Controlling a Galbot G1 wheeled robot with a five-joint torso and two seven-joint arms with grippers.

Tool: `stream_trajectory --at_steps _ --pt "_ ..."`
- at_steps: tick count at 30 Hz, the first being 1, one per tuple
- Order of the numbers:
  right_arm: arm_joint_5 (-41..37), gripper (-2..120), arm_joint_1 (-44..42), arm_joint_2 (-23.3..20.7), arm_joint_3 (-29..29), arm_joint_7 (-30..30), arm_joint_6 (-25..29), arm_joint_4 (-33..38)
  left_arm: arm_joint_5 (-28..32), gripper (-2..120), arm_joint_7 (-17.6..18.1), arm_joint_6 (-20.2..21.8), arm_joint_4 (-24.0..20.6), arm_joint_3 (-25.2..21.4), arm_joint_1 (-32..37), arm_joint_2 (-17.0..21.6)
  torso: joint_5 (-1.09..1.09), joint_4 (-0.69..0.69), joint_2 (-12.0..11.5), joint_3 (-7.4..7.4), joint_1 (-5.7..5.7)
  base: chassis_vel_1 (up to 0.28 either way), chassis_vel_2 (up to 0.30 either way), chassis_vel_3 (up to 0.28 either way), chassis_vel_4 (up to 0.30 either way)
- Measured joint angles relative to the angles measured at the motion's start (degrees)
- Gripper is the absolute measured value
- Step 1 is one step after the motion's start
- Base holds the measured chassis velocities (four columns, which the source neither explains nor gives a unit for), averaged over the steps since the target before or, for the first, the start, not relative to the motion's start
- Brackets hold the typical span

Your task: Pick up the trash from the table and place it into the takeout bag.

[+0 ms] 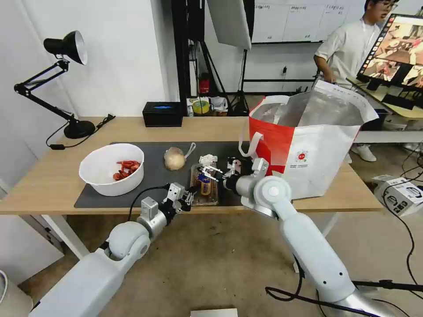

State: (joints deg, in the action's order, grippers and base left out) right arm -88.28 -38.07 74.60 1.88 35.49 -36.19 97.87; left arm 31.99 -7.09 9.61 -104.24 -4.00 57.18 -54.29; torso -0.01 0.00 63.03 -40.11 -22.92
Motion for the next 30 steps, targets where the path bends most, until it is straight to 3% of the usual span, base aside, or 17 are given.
stream_trajectory --at_steps 6,12,30 --pt "-0.4 100 2.6 2.0 -2.8 1.8 -0.8 -2.1 -0.2 0 0.0 -0.3 -1.6 -3.5 3.3 0.2 0.01 0.02 0.0 0.0 0.0 0.0 0.0 0.0 0.0" --pt "-0.5 96 2.8 2.6 -3.7 2.9 -1.4 -2.5 -0.3 0 0.1 -0.4 -2.2 -4.1 3.8 0.3 0.0 0.0 0.0 0.0 0.0 0.0 0.0 0.0 0.0" --pt "-0.4 28 0.9 0.9 -3.4 5.3 -1.3 -1.5 -0.1 0 0.1 -0.7 -2.9 -4.5 4.1 0.9 0.01 0.0 0.0 0.01 0.01 0.0 0.0 0.0 0.0"
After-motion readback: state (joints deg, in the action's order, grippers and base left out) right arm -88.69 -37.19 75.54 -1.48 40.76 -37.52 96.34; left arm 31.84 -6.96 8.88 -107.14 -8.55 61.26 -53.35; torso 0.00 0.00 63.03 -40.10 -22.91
